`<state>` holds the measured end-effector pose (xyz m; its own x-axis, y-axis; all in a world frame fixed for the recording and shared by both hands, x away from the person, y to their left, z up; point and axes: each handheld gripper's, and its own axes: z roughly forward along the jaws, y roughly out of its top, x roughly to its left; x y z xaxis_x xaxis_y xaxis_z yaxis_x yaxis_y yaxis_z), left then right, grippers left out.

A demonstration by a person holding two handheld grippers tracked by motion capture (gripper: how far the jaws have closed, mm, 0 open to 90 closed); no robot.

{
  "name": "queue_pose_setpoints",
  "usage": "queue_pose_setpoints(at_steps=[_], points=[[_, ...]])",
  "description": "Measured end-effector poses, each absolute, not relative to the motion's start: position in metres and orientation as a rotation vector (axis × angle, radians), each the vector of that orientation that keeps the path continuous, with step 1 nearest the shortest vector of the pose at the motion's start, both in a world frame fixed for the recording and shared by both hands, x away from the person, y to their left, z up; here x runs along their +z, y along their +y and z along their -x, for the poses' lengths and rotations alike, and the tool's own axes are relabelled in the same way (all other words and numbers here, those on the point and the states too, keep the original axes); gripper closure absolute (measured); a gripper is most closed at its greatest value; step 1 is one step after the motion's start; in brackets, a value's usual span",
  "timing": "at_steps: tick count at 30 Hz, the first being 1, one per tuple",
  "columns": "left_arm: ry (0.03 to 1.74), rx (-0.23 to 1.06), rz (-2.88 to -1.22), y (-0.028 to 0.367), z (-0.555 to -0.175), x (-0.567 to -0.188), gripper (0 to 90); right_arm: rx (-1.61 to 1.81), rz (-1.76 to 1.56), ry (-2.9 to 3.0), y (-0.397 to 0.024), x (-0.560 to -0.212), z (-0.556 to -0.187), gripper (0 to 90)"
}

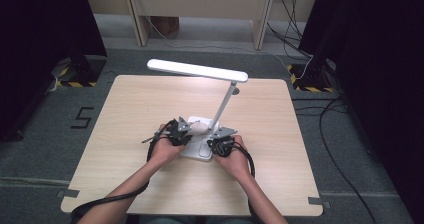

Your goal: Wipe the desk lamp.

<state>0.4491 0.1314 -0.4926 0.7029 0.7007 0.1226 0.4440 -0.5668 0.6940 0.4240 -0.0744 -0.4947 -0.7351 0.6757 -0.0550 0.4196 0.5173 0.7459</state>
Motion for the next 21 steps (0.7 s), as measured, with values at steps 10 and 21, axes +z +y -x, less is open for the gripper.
queue_pose_setpoints(at_steps=[10, 21], points=[[0.864, 0.499, -2.256, 0.135, -0.432, -0.493, 83.9, 1.058, -0.908, 2.422, -0.075, -0.495, -0.424, 90.0], [0.847, 0.470, -2.261, 0.142, -0.409, -0.493, 83.9, 1.055, -0.909, 2.425, -0.074, -0.494, -0.424, 90.0]])
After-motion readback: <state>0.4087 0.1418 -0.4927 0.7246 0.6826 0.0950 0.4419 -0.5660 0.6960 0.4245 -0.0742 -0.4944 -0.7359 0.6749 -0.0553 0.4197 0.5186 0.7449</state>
